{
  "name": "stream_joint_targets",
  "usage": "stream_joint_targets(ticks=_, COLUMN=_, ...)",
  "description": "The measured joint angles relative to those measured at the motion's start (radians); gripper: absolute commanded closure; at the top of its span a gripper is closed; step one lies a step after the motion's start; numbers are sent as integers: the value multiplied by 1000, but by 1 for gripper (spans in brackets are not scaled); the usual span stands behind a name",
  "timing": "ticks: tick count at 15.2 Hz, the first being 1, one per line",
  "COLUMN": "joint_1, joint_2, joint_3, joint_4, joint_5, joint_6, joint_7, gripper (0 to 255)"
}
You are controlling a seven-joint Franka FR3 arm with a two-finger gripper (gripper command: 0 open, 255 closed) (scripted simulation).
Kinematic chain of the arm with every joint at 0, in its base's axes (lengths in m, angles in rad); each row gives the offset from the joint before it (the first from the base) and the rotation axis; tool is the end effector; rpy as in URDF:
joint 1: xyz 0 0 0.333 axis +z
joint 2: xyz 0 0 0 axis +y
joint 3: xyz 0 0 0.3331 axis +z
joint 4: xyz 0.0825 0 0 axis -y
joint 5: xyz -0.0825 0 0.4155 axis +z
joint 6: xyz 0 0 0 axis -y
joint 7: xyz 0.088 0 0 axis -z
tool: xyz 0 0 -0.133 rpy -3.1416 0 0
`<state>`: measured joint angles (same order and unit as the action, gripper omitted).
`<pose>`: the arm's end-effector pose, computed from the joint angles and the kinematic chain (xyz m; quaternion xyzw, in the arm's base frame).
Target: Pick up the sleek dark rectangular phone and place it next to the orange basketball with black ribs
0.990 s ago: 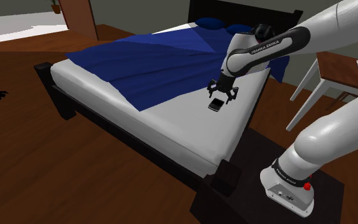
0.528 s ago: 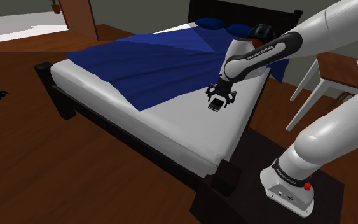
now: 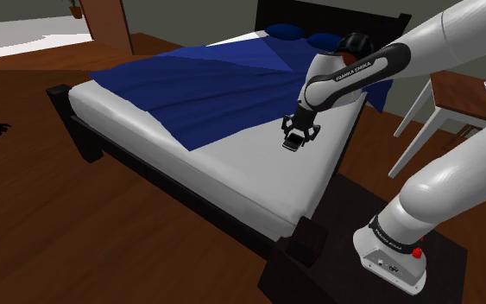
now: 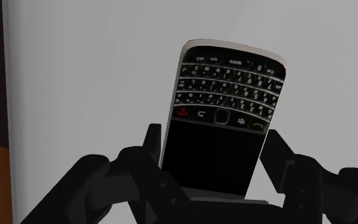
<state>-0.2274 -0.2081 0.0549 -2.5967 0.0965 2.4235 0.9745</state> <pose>0.4424 -0.0759 0.2993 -0.8194 0.5724 -0.0057 0.0314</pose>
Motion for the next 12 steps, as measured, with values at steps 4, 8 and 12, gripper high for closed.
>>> stream_joint_targets(ticks=4, joint_1=0, joint_2=0, joint_3=0, joint_4=0, joint_5=0, joint_6=0, joint_7=0, gripper=255)
stream_joint_targets(ticks=8, joint_1=0, joint_2=-12, joint_3=0, joint_4=6, joint_5=-1, joint_6=-17, joint_7=1, gripper=255)
stream_joint_targets(ticks=12, joint_1=-1, joint_2=-49, joint_3=-1, joint_4=26, joint_5=-4, joint_6=-74, joint_7=5, gripper=255)
